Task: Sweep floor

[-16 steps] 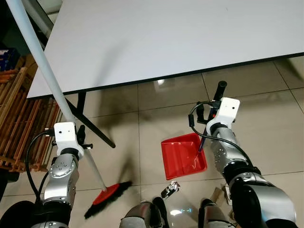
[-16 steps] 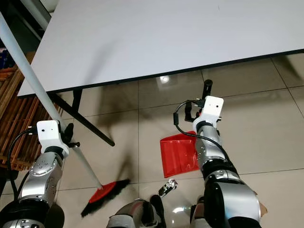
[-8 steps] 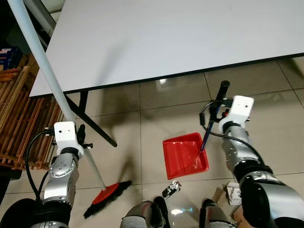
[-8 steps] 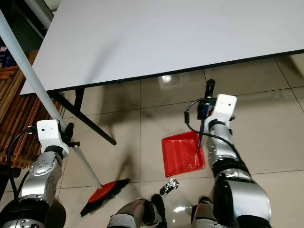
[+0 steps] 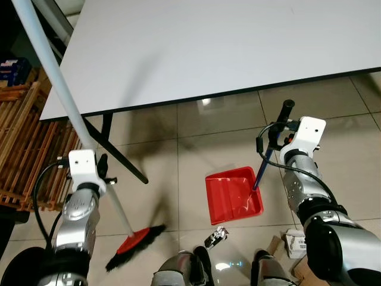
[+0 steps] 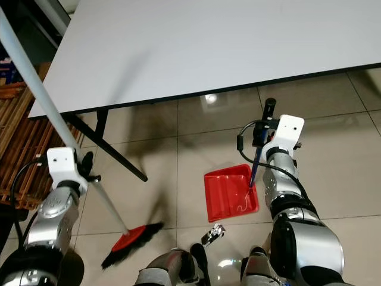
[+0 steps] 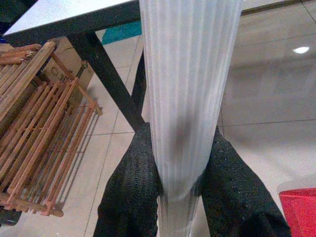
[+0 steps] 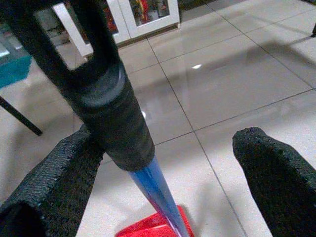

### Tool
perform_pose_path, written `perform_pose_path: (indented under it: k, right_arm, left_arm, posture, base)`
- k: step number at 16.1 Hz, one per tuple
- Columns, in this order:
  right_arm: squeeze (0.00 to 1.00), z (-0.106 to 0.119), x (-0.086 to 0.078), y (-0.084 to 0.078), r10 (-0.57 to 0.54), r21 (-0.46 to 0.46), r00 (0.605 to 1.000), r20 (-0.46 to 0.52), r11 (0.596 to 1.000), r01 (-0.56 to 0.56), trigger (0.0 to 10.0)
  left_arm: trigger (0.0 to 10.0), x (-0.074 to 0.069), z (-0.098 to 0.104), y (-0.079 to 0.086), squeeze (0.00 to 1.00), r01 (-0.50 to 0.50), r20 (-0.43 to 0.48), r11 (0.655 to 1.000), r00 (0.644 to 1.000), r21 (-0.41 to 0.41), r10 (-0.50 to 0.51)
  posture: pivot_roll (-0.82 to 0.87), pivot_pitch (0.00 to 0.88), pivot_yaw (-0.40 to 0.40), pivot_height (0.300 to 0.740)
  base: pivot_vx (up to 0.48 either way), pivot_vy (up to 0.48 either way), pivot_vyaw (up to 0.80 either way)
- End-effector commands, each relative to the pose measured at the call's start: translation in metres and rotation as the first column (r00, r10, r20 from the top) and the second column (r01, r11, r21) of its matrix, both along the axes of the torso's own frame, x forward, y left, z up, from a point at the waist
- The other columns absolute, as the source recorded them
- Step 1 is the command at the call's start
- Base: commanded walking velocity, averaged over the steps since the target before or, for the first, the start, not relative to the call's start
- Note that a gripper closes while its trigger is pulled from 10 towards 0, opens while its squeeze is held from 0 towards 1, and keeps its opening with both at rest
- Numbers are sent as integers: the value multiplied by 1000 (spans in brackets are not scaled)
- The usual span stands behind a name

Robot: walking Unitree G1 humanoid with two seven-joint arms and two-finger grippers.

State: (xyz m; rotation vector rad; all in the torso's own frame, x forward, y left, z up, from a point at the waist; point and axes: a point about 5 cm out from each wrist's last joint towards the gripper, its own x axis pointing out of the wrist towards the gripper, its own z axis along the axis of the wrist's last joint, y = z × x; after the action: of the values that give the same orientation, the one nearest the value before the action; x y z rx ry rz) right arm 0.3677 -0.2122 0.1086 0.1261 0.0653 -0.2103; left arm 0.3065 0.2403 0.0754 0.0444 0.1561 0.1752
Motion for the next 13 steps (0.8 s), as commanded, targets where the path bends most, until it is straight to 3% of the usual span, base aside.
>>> perform_pose_path:
  k: [1,12,13]
  right_arm:
    - [0,-7,-1,6,7,38,1000,-31,999,-5,10000]
    - [0,-9,0,12,6,181,1000,-15,983,-3,9882]
    - [0,-10,0,16,19,191,1000,-14,981,-16,0]
  left_arm:
    - [10000,-2,3,14,0,-28,-2,999,1000,32,28]
    - [10000,-2,3,12,0,-7,4,1000,1000,21,7]
    - [10000,-2,3,11,0,-7,5,1000,1000,18,7]
  posture:
    - [-37,194,287,740]
    - [-23,204,293,740]
    - [-24,207,289,740]
  base:
    - [0,0,0]
    - [0,0,0]
    - [0,0,0]
